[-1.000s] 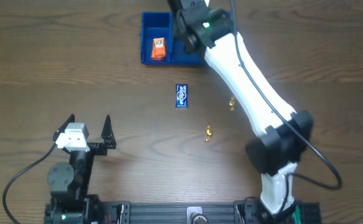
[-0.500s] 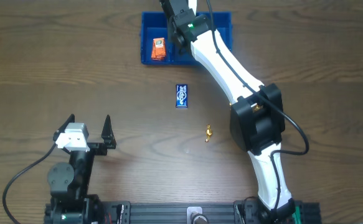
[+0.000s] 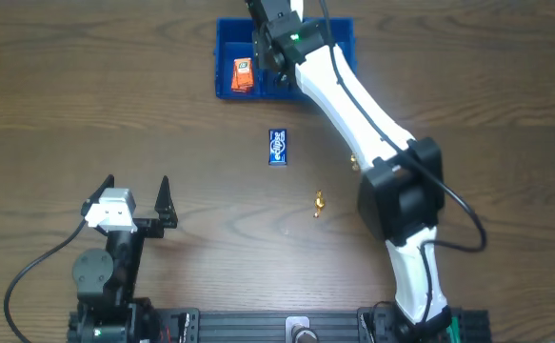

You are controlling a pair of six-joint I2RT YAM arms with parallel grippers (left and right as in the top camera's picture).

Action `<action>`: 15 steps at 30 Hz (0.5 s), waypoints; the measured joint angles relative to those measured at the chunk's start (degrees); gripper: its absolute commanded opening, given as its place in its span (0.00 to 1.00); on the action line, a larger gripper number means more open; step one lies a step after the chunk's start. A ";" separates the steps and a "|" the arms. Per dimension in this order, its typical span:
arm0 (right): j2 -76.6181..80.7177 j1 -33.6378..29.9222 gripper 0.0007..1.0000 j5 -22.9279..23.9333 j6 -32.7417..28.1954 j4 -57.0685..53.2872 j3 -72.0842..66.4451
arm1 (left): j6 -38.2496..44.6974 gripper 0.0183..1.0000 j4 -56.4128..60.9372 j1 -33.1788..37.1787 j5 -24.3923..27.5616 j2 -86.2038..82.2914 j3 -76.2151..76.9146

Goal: Sort Candies Into Trays

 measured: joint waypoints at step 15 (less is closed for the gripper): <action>-5.57 8.59 0.84 -8.79 11.26 6.73 -35.26 | 0.02 1.00 -0.02 0.00 0.00 -0.02 0.00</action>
